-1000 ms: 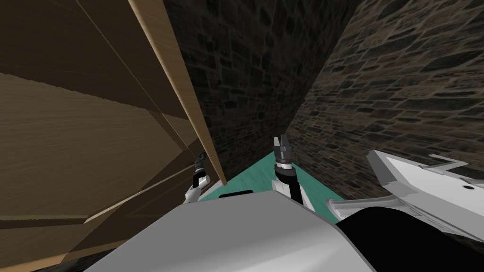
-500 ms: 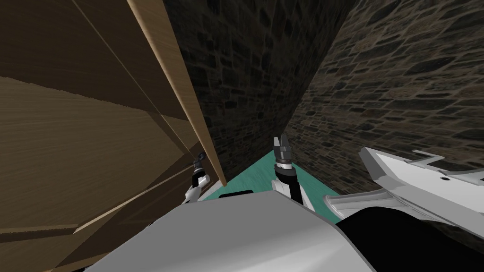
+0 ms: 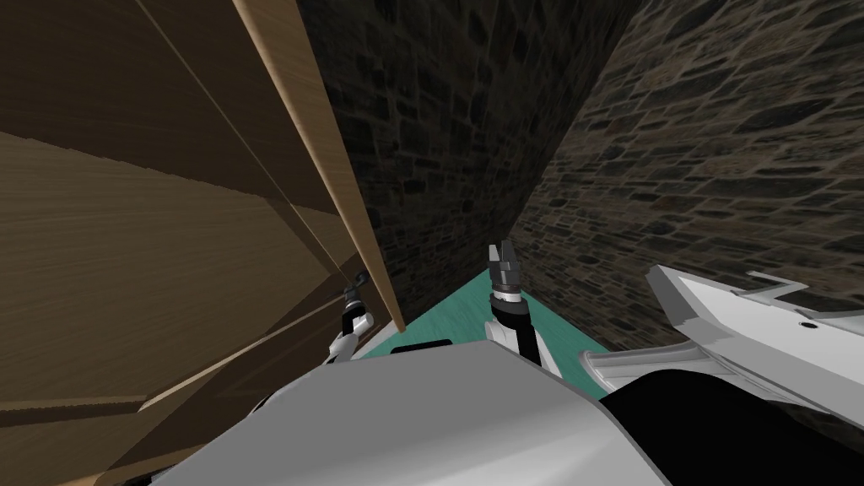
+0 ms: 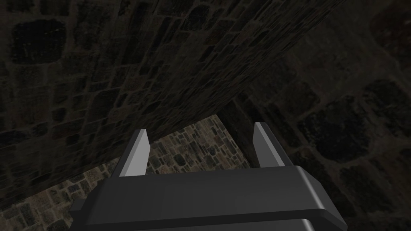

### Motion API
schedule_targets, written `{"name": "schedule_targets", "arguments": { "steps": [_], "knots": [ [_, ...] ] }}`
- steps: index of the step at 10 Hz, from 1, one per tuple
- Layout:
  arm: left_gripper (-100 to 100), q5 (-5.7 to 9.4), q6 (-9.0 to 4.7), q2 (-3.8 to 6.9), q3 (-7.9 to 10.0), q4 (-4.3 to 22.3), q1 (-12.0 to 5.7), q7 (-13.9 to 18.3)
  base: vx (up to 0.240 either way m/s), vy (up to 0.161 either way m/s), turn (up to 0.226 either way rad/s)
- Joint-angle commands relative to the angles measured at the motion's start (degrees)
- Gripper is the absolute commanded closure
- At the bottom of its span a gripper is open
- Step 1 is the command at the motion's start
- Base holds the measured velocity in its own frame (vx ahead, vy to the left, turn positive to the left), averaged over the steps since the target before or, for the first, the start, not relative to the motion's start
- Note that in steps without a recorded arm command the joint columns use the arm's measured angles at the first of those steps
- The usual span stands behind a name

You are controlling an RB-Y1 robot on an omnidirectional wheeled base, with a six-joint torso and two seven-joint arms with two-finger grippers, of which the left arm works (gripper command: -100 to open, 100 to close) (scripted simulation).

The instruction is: Push the door open

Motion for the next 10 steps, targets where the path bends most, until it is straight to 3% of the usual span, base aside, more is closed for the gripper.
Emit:
{"name": "schedule_targets", "arguments": {
  "steps": [1,7,8,10],
  "knots": [
    [100,0.63,-1.67,0.76,1.46,-0.72,-0.49,-0.81,0.005,0.029,-0.094],
    [100,1.13,-2.41,0.82,2.43,-0.46,-0.78,-1.41,0.007,0.03,-0.041],
    [100,2.18,-3.99,0.91,4.5,0.09,-1.39,-2.68,0.01,0.075,-0.227],
    [100,2.18,-3.99,0.91,4.5,0.09,-1.39,-2.68,0.013,0.066,-0.076]
  ]
}}
